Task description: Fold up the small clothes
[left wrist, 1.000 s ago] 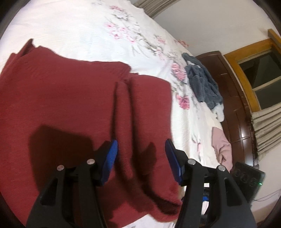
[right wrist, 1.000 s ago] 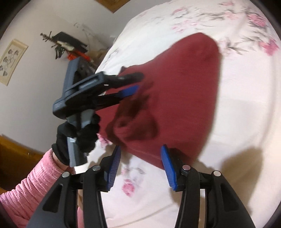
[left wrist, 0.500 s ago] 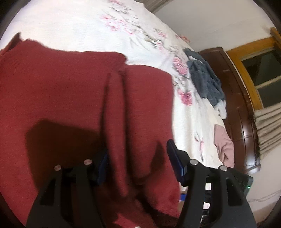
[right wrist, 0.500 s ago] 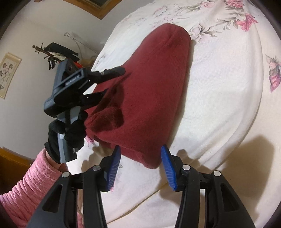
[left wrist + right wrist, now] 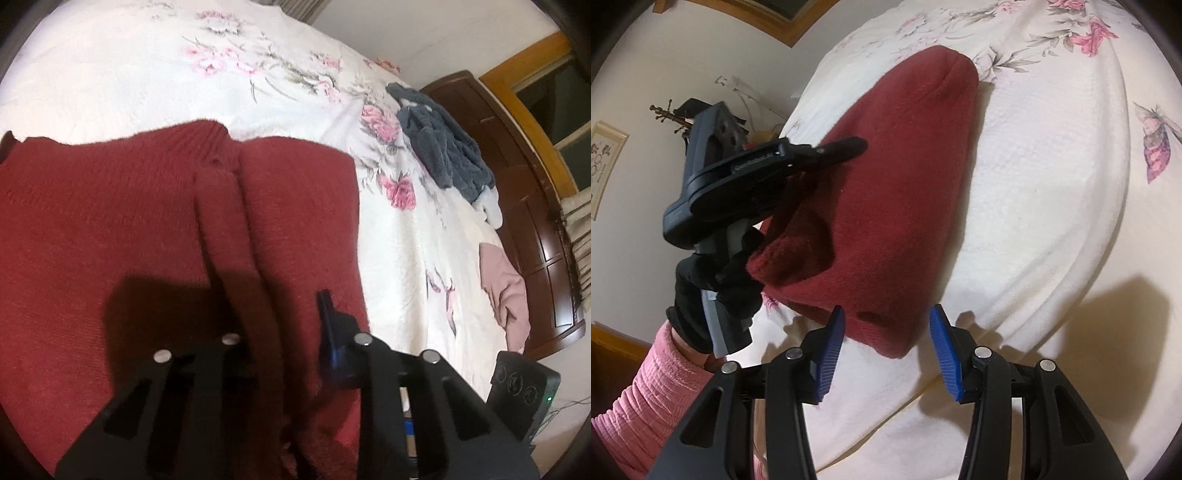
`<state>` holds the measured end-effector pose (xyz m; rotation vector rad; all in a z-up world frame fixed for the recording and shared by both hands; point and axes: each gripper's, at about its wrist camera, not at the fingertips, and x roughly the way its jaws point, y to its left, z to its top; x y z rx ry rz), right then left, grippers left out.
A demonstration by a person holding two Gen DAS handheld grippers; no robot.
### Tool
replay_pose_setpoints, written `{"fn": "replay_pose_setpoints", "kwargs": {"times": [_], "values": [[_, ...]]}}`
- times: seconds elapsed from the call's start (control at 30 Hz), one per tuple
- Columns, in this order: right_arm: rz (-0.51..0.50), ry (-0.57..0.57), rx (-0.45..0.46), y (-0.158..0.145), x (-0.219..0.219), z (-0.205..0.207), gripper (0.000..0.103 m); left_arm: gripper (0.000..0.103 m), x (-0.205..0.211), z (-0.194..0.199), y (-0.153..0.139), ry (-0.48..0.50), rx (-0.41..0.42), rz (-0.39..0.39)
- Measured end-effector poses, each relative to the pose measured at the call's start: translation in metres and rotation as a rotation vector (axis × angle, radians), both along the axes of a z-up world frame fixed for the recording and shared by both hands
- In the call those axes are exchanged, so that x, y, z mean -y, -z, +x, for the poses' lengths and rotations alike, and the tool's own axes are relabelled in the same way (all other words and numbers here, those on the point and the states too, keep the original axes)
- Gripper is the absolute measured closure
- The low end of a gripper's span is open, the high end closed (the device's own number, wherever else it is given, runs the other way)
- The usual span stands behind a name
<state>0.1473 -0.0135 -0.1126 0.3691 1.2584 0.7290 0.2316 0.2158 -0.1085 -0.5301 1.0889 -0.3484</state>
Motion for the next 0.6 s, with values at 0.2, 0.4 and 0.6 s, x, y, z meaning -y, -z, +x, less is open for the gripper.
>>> {"fn": "replay_pose_setpoints", "kwargs": {"times": [0.2,0.4,0.6], "values": [[-0.001,0.01,0.021,-0.01,0.001,0.0,0.054,0.09,-0.019,-0.017,-0.027,0.004,0.102,-0.058],[0.003,0.002,0.038,-0.018,-0.002,-0.005,0.054,0.09,-0.069,-0.038,-0.052,-0.037,0.151,-0.097],[0.015,-0.024,0.04,-0.02,-0.019,-0.003,0.054,0.09,-0.123,-0.048,-0.061,-0.12,0.149,-0.062]]}}
